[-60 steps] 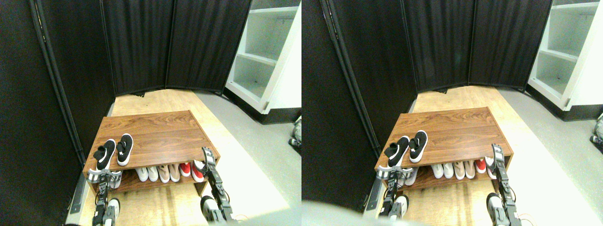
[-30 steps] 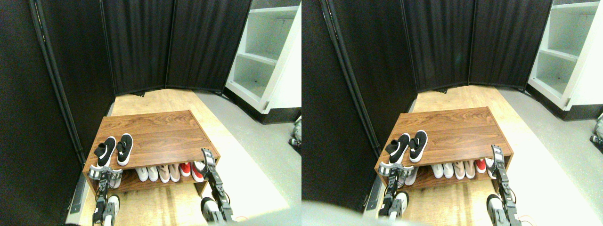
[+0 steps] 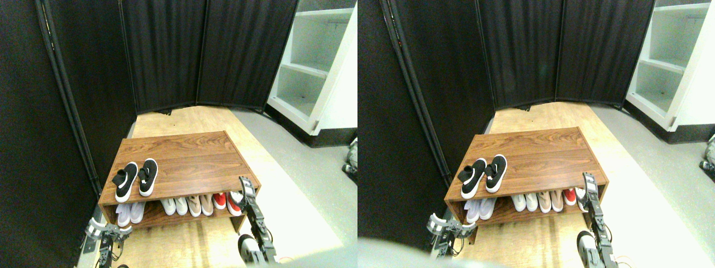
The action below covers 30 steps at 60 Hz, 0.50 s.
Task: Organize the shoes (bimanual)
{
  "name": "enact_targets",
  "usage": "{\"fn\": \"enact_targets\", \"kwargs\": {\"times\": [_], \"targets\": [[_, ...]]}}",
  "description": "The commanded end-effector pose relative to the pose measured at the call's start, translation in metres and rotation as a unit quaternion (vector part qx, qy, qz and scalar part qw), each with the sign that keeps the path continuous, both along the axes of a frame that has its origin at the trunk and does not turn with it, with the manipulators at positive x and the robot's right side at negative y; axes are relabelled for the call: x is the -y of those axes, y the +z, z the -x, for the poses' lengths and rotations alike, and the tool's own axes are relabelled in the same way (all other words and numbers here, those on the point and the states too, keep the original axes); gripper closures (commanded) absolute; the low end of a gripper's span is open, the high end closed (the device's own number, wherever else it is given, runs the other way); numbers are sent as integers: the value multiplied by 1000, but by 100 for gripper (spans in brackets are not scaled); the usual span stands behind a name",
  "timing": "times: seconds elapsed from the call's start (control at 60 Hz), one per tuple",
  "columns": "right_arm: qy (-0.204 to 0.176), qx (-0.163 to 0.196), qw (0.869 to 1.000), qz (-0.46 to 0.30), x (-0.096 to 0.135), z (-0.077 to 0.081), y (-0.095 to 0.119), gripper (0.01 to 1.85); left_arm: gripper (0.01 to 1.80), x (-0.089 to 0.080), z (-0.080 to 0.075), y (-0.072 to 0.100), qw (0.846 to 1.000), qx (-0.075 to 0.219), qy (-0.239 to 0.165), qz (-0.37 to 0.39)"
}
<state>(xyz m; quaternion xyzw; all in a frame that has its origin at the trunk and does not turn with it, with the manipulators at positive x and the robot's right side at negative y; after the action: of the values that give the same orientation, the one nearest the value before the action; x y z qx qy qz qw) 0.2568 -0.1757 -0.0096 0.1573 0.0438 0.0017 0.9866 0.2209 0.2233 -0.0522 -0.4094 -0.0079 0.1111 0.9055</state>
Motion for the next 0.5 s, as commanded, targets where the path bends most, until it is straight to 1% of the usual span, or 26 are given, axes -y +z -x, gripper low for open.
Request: {"fn": "enact_targets", "kwargs": {"times": [0.017, 0.05, 0.067, 0.083, 0.15, 0.2, 0.217, 0.25, 0.317, 0.333, 0.367, 0.383, 0.4, 0.417, 0.433, 0.45, 0.467, 0.483, 0.5], "targets": [[4, 27, 1000, -8, -2, -3, 7, 140, 62, -16, -2, 14, 998, 38, -12, -43], [4, 27, 1000, -8, -2, -4, 7, 140, 63, -18, -2, 15, 998, 39, -12, -46], [4, 27, 1000, -7, -2, -4, 7, 140, 63, -22, -2, 17, 998, 41, -11, -52], [5, 27, 1000, -7, -2, -4, 7, 140, 69, -24, -1, 20, 997, 46, -11, -53], [3, 25, 1000, -9, -3, -5, 7, 139, 78, -33, 1, 31, 997, 57, -2, -55], [3, 24, 1000, -9, -3, -5, 7, 139, 79, -36, 2, 39, 997, 63, -1, -54], [3, 24, 1000, -9, -3, -5, 7, 139, 79, -36, 2, 39, 997, 63, -1, -54], [3, 26, 1000, -10, -3, -6, 6, 139, 83, -40, 2, 45, 995, 76, 5, -69], [7, 30, 999, -10, -3, -7, 5, 139, 88, -42, 3, 50, 994, 85, 4, -74], [9, 31, 999, -12, -3, -7, 5, 140, 101, -44, 2, 57, 992, 98, 4, -81], [10, 30, 999, -13, -4, -7, 5, 141, 107, -44, 1, 62, 991, 104, 8, -86], [10, 29, 999, -14, -4, -7, 5, 141, 114, -44, 0, 65, 990, 110, 10, -82], [10, 29, 999, -14, -4, -7, 5, 141, 114, -44, 0, 65, 990, 110, 10, -82], [10, 29, 999, -14, -4, -7, 5, 141, 118, -43, -1, 66, 990, 114, 13, -81], [10, 30, 999, -14, -5, -7, 5, 141, 128, -43, -2, 69, 989, 125, 18, -80], [11, 31, 999, -13, -5, -7, 5, 142, 143, -43, -5, 71, 987, 137, 15, -80], [11, 31, 999, -13, -5, -7, 6, 142, 157, -43, -8, 72, 986, 143, 14, -88], [11, 31, 999, -13, -5, -7, 5, 142, 164, -44, -9, 72, 985, 143, 14, -95], [11, 31, 999, -13, -5, -7, 5, 142, 164, -44, -9, 72, 985, 143, 14, -95]]}}
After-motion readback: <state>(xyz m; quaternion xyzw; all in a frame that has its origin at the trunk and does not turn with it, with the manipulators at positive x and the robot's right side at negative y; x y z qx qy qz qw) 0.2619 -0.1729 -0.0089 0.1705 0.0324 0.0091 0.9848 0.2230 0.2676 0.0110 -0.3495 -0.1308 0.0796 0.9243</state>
